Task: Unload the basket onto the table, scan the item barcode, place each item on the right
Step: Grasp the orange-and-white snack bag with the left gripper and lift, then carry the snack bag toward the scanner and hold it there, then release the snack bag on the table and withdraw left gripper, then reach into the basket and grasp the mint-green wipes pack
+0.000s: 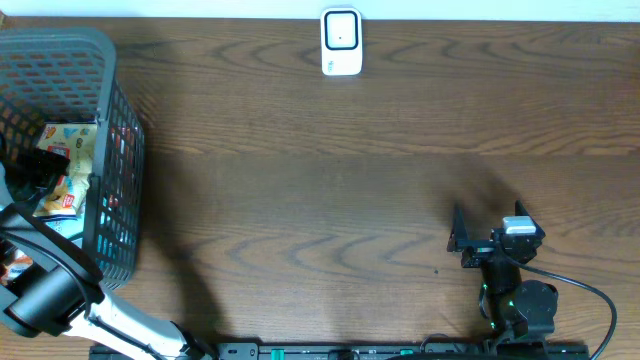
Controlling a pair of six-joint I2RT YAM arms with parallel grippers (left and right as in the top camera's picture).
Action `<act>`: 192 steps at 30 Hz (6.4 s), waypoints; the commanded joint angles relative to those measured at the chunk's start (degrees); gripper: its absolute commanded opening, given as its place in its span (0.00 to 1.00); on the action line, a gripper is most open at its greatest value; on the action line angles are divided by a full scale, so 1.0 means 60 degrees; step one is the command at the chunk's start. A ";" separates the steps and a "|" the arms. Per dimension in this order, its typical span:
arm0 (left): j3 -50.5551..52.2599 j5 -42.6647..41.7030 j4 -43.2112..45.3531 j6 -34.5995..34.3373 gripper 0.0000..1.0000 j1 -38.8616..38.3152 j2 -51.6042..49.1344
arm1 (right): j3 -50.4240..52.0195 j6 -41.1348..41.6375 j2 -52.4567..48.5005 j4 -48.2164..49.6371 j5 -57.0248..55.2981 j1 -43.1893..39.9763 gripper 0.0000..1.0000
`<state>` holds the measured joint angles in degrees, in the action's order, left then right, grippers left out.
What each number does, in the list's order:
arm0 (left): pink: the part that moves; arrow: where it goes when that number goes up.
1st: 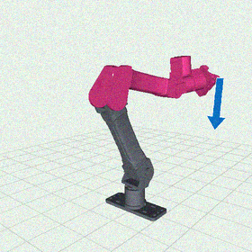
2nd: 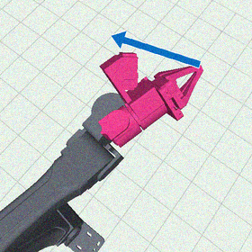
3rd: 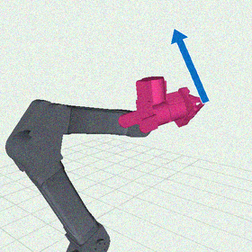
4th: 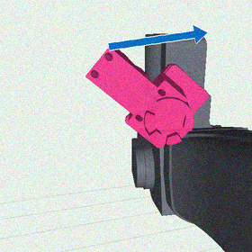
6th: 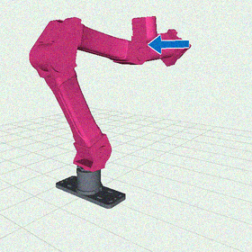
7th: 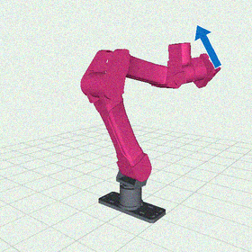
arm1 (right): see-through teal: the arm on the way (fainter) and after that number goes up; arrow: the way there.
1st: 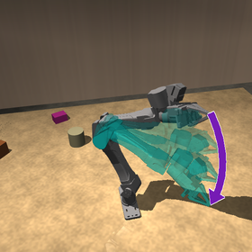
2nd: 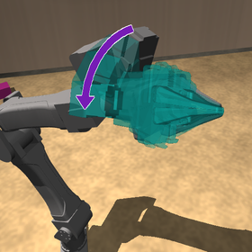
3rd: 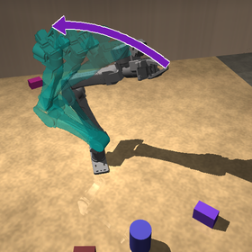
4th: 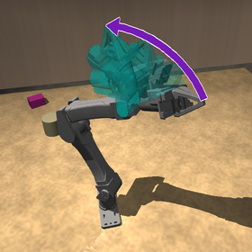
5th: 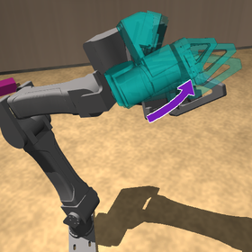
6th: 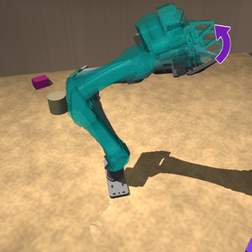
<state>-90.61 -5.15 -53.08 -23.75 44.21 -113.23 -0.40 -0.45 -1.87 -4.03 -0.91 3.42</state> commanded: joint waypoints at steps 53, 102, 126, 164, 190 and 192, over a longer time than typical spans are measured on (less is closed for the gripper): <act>-0.0069 -0.1078 0.1184 -0.1151 0.07 -0.0255 0.4601 | 0.0007 0.0029 0.0000 -0.0025 -0.0076 0.0036 0.99; 0.1789 -0.0237 0.1155 0.0521 0.07 -1.0586 0.0532 | 0.0007 0.0029 0.0000 -0.0025 -0.0076 0.0036 0.99; 0.1800 0.0543 0.2014 0.0463 0.10 -1.0586 -0.0922 | 0.0007 0.0029 0.0000 -0.0025 -0.0076 0.0036 0.99; -0.0047 0.3548 0.2131 0.0637 0.98 -0.7708 0.6528 | 0.0007 0.0029 0.0000 -0.0025 -0.0073 0.0036 0.99; 0.0062 0.0685 -0.0444 -0.2860 0.98 -0.1209 0.1792 | 0.0007 0.0029 0.0000 -0.0025 -0.0076 0.0036 0.99; 0.0069 0.0678 -0.0470 -0.2743 0.98 -0.1209 0.1239 | 0.0007 0.0029 0.0000 -0.0025 -0.0076 0.0036 0.99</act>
<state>-91.02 -0.73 -55.37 -41.65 36.86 -102.41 -0.40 -0.45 -1.87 -4.01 -0.93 3.42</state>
